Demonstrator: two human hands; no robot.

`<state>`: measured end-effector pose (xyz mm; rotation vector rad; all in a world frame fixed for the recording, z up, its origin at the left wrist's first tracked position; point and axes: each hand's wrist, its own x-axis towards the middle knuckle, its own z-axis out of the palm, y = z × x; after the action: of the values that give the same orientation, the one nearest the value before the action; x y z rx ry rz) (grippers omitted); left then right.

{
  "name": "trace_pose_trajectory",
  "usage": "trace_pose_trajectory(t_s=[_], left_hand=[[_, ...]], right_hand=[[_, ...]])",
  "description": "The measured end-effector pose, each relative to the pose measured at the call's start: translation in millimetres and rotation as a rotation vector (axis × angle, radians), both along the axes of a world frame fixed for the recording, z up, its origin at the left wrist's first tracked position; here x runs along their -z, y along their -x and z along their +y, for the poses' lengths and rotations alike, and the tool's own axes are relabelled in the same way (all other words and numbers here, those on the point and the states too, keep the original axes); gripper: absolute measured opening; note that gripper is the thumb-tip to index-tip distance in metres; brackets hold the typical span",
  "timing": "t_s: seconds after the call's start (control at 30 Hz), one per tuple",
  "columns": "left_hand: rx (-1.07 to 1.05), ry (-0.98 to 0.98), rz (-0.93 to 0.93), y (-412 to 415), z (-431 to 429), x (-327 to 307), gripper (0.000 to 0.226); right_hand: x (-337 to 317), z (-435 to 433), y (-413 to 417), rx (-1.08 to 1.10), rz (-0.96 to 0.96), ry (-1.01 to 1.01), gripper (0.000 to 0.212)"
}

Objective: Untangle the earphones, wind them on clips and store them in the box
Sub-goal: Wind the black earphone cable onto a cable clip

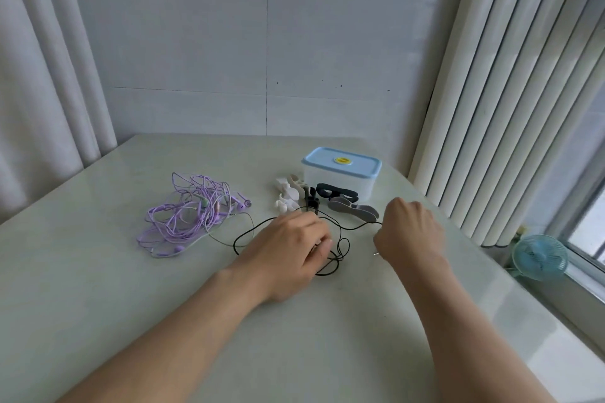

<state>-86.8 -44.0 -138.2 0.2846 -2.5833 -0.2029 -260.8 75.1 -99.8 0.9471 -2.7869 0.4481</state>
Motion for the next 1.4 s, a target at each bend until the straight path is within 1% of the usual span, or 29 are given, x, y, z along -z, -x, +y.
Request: trace_pose_trajectory(t_s=[0.07,0.13,0.2,0.3,0.37,0.4,0.5,0.53,0.6,0.63,0.67,0.7,0.73,0.8,0.83,0.87,0.93,1.0,1.07,1.17,1.27,1.4], left_hand=[[0.011,-0.023,-0.004,-1.6,-2.1,0.2,0.032],[0.013,-0.036,0.049,-0.9,-3.7,-1.0,0.027],[-0.012,-0.019,0.123,2.7,-5.5,-2.7,0.021],[-0.056,-0.028,0.174,9.4,-8.4,-8.3,0.014],[-0.062,-0.032,0.192,12.6,-8.2,-14.3,0.017],[-0.066,-0.035,0.205,15.1,-7.5,-17.5,0.018],[-0.076,-0.074,0.234,20.2,-7.1,-23.7,0.017],[-0.072,-0.078,0.226,23.0,-8.7,-24.0,0.016],[-0.069,-0.075,0.189,26.9,-14.1,-21.6,0.017],[-0.072,-0.074,0.171,29.1,-17.6,-19.7,0.017],[-0.077,-0.072,0.157,31.5,-21.4,-17.5,0.018],[-0.084,-0.071,0.148,33.9,-25.0,-15.7,0.018],[-0.094,-0.070,0.140,34.7,-28.1,-13.8,0.019],[-0.108,-0.086,0.148,34.7,-33.9,-8.3,0.020],[-0.114,-0.103,0.165,33.4,-36.9,-5.2,0.022],[-0.122,-0.125,0.179,31.8,-39.7,-1.8,0.024],[-0.142,-0.165,0.188,28.4,-43.7,2.9,0.026],[-0.157,-0.190,0.196,26.2,-45.0,3.8,0.026],[-0.158,-0.204,0.234,24.5,-45.6,2.2,0.026],[-0.152,-0.222,0.270,21.9,-48.0,2.0,0.026],[-0.175,-0.310,0.293,19.5,-46.9,-0.3,0.025],[-0.234,-0.485,0.412,14.5,-40.7,-12.7,0.011]], right_hand=[[-0.9,-4.2,1.1,-0.020,0.083,0.134,0.004],[-0.1,-11.7,-0.6,-0.103,0.166,0.331,0.012],[0.9,-19.0,-7.5,-0.225,0.227,0.499,0.015],[-2.0,-20.2,-15.9,-0.344,0.252,0.703,0.025],[-6.3,-16.5,-21.2,-0.400,0.217,0.824,0.029],[-8.1,-15.1,-21.5,-0.407,0.184,0.876,0.026],[-5.9,-20.1,-15.8,-0.358,0.109,0.975,0.007],[-3.8,-22.6,-11.6,-0.335,0.066,0.992,0.009],[-2.3,-25.4,-6.0,-0.315,-0.072,1.017,0.023],[-1.8,-25.7,-3.8,-0.292,-0.135,1.001,0.033],[-1.3,-25.2,-2.2,-0.257,-0.160,0.969,0.042],[1.3,-25.9,1.7,-0.224,-0.168,0.931,0.048],[2.8,-26.3,4.8,-0.200,-0.179,0.895,0.048],[8.7,-29.6,10.3,-0.175,-0.224,0.803,0.043],[12.0,-31.6,12.1,-0.175,-0.211,0.719,0.038],[16.5,-33.8,12.7,-0.176,-0.164,0.602,0.034],[24.1,-37.2,10.8,-0.164,-0.059,0.359,0.034],[27.8,-39.4,8.6,-0.109,-0.023,0.198,0.035],[29.9,-41.0,9.1,-0.072,-0.005,0.090,0.033],[30.1,-39.9,14.5,-0.080,0.023,0.066,0.031],[27.9,-38.7,14.7,-0.126,0.096,0.089,0.030],[23.0,-46.9,-1.7,-0.299,0.149,0.268,0.030]])
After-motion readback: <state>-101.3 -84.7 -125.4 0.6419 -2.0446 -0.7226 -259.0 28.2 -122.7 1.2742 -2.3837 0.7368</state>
